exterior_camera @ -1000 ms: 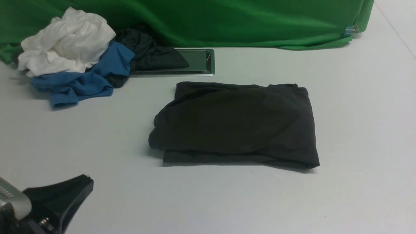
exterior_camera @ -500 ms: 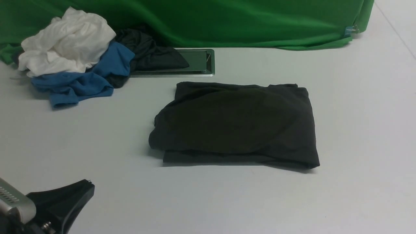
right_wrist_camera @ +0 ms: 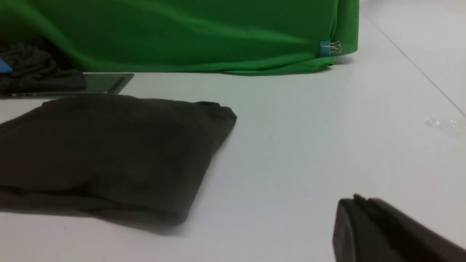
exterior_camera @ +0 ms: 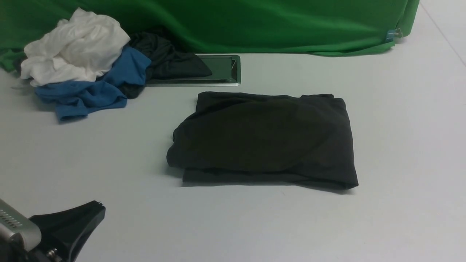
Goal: Fold a long-sleeved shirt on a white desktop.
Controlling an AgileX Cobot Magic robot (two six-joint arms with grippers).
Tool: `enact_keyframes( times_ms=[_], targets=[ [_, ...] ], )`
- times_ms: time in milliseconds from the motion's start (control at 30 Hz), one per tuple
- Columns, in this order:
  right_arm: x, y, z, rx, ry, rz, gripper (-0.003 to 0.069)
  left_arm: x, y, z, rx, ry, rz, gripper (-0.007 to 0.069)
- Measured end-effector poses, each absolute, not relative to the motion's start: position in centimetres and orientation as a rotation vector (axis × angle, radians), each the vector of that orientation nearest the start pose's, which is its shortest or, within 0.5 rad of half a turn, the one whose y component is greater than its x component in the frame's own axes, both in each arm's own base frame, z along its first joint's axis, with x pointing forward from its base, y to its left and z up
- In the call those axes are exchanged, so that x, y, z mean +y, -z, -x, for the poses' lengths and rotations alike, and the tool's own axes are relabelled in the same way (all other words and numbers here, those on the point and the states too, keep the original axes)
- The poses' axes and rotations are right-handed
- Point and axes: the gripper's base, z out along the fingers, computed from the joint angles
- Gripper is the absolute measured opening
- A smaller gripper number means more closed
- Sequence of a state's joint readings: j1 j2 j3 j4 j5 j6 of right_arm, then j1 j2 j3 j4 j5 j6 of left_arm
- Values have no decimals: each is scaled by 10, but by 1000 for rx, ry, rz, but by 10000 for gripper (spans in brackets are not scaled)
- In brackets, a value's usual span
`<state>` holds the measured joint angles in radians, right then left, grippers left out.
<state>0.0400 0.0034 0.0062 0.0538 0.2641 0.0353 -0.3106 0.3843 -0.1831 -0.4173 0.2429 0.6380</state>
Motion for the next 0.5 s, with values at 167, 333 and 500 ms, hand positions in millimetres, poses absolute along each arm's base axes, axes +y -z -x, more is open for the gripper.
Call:
enact_keyframes(
  times_ms=[167,333,500],
  targets=[
    [3,-187,-55,1755,-106,-33,42,-36,-228,-83,1820,147,-575,18],
    [3,-187,-55,1753,-107,-33,57,-36,-228,-83,1820,147,-575,18],
    [3,-188,-55,1751,-107,-34,67,-36,-228,-83,1820,147,-575,18]
  ],
)
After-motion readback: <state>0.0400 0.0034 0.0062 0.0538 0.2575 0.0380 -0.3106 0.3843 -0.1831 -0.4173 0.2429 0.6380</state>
